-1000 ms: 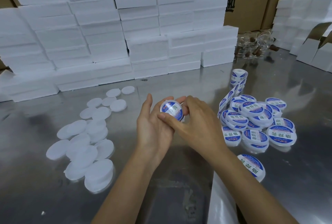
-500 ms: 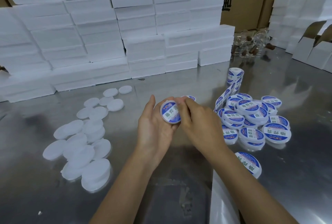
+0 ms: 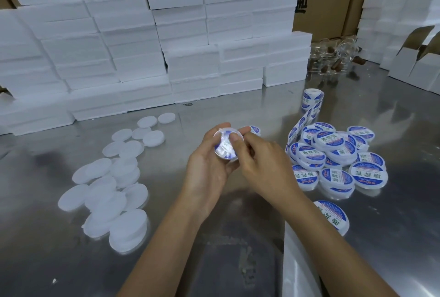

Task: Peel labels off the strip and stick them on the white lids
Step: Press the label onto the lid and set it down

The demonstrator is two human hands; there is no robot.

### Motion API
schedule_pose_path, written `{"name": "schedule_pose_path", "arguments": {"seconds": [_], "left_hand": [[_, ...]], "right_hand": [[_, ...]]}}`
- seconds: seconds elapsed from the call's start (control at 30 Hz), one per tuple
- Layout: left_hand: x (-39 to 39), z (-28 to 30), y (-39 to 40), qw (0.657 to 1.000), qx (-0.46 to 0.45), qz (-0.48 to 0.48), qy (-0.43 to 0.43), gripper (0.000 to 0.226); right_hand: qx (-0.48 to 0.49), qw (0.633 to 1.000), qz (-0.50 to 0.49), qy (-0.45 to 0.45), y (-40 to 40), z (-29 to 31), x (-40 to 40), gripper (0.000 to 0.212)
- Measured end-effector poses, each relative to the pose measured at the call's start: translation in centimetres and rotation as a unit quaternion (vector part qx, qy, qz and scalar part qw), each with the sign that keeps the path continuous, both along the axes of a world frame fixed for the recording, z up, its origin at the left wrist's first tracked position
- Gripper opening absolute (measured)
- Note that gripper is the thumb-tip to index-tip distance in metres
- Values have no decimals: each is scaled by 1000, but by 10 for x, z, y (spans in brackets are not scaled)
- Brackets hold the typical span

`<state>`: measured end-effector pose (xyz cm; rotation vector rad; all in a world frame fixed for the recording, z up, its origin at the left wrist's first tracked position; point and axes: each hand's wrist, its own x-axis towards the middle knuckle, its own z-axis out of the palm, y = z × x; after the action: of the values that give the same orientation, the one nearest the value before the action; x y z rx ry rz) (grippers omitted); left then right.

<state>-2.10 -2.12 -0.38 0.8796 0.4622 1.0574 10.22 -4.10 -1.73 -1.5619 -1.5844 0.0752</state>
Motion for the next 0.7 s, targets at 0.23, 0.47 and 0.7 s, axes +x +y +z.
{"name": "schedule_pose_path", "arguments": {"seconds": [0.23, 0.47, 0.7], "left_hand": [[-10, -3, 6, 958, 142, 139, 208, 35], [-13, 0, 2, 962, 84, 184, 183, 23], [-11, -1, 1, 958, 53, 226, 167, 14]], "right_hand": [[-3, 1000, 2, 15, 4, -6, 4, 38], [-30, 997, 39, 65, 1, -5, 5, 45], [-37, 998, 35, 30, 0, -4, 3, 55]]}}
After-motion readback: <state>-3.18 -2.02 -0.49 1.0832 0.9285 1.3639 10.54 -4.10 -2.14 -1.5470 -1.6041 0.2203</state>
